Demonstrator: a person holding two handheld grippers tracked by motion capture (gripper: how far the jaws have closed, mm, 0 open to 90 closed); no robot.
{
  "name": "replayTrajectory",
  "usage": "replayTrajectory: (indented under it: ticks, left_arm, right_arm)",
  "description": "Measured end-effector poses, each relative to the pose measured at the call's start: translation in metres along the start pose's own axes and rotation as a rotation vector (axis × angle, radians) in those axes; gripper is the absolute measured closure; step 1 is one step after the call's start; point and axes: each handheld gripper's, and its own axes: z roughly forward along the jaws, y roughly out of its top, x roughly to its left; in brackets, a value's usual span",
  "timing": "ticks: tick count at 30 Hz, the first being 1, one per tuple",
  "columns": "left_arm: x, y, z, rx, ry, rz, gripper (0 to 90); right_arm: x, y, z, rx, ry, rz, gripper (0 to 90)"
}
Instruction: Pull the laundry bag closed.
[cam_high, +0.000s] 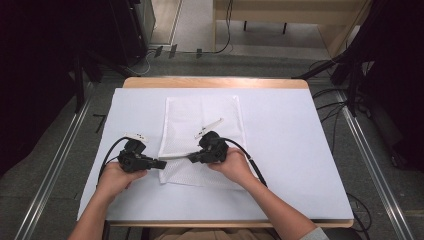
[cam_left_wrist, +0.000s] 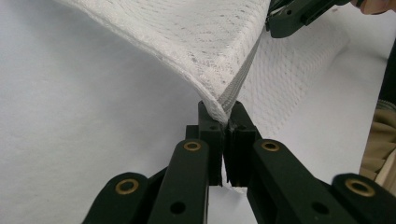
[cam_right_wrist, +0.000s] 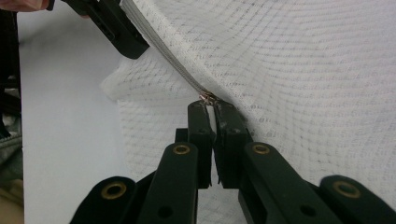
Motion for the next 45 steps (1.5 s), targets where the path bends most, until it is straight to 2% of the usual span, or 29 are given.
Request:
replayTrajectory:
  ticks: [6, 10, 19, 26, 30, 34, 45]
  left_arm:
    - [0.001, -0.001, 0.0, 0.004, 0.004, -0.005, 87.9]
    - [0.003, -0.001, -0.002, 0.002, 0.009, -0.01, 87.9]
    - [0.002, -0.002, -0.003, 0.0, 0.011, -0.017, 87.9]
    - [0.004, -0.003, -0.004, -0.001, 0.017, -0.021, 87.8]
    - [0.004, -0.004, -0.004, 0.007, 0.02, -0.02, 87.8]
    - [0.004, -0.004, -0.004, 0.0, 0.017, -0.022, 87.8]
    - [0.005, -0.004, -0.005, 0.003, 0.018, -0.022, 87.8]
  right_arm:
    - [-0.001, -0.001, 0.004, 0.0, 0.016, 0.015, 88.2]
    - [-0.001, -0.002, 0.002, 0.007, 0.0, 0.001, 88.2]
    - [-0.009, -0.01, -0.007, 0.006, -0.019, 0.025, 88.2]
    - [-0.016, -0.013, -0.009, 0.001, -0.011, 0.039, 88.1]
    - [-0.015, -0.014, -0.008, 0.02, -0.014, 0.044, 88.1]
    - [-0.015, -0.014, -0.009, 0.013, -0.006, 0.042, 88.1]
    - [-0.019, -0.019, -0.014, 0.021, -0.025, 0.054, 88.1]
